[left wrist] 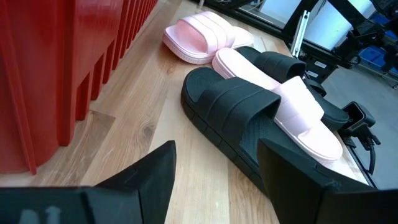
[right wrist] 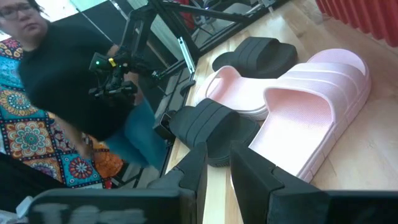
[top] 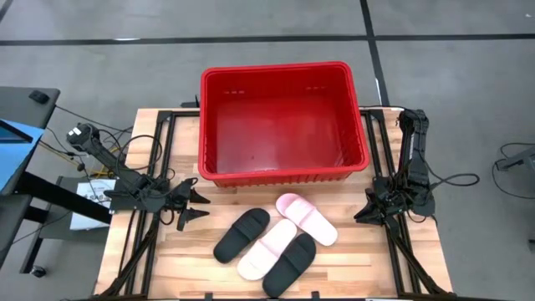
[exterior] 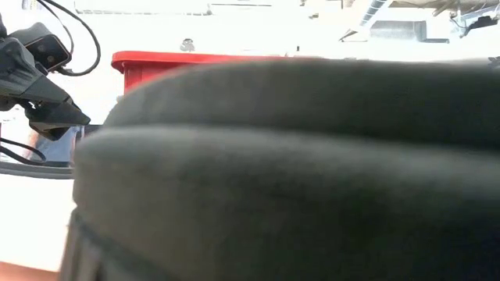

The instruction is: Pick and place slides into bin

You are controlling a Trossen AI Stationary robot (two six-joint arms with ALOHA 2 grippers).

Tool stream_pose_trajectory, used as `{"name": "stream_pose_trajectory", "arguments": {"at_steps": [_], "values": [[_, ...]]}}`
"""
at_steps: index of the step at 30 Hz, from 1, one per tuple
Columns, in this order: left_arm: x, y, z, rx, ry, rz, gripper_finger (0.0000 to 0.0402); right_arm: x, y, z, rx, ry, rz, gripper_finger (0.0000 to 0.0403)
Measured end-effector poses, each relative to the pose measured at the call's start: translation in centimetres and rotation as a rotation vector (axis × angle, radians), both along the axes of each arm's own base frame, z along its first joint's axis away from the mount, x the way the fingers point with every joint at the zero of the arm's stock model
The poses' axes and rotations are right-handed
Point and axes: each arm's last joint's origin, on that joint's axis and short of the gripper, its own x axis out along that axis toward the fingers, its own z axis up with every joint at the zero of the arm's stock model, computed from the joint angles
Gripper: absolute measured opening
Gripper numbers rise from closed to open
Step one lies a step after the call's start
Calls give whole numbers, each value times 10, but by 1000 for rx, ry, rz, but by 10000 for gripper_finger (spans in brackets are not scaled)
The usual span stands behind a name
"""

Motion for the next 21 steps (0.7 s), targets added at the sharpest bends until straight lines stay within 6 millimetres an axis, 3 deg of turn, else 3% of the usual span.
{"name": "stream_pose_trajectory", "arguments": {"at_steps": [21], "values": [[0, 0, 0, -18, 4, -5, 215, 0, 0, 0, 0, 0, 0, 60]]}}
